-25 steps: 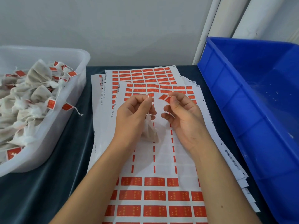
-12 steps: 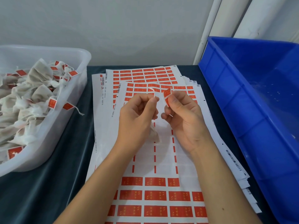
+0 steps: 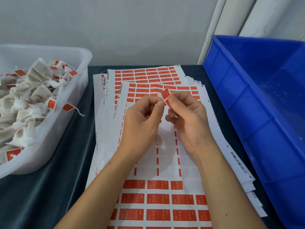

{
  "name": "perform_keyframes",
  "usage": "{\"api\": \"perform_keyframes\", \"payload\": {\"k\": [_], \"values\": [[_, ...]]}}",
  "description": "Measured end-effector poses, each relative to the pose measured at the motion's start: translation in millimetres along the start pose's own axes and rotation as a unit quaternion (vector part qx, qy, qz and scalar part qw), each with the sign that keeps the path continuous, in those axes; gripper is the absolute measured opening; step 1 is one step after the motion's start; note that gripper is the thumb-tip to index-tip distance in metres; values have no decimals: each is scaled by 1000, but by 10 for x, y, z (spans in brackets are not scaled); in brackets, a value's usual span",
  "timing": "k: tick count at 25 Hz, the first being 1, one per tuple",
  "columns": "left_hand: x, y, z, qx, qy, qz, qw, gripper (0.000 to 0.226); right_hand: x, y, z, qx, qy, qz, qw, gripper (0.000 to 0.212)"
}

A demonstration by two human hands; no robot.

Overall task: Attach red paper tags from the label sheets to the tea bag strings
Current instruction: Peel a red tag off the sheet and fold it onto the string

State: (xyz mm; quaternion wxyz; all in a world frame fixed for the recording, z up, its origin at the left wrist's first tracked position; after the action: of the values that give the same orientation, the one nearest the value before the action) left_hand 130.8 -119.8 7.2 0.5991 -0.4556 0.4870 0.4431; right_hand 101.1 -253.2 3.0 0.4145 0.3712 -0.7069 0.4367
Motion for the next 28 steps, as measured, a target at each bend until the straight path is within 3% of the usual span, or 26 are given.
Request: {"api": "perform_keyframes", "payload": {"k": [16,28], "values": [[-36,9,5,7,-9,-21,1000,19,5,-13,29,-12,60,21,998,8],[-17,-1,39,13,27,8,1000,16,29,-26,31,-25,172,98,980,10]]}}
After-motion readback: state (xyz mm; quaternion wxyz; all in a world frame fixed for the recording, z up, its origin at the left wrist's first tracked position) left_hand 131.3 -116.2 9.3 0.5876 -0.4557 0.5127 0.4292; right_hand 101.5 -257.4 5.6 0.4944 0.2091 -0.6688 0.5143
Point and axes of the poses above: each hand's wrist, its own y-axis away from the middle knuckle, its own z-axis out of the back of the hand, x = y × z, the point moved 3 cm from there along -y, towards the middle knuckle, and after that the axes turned 13 degrees about z, right-handed, at the moved point
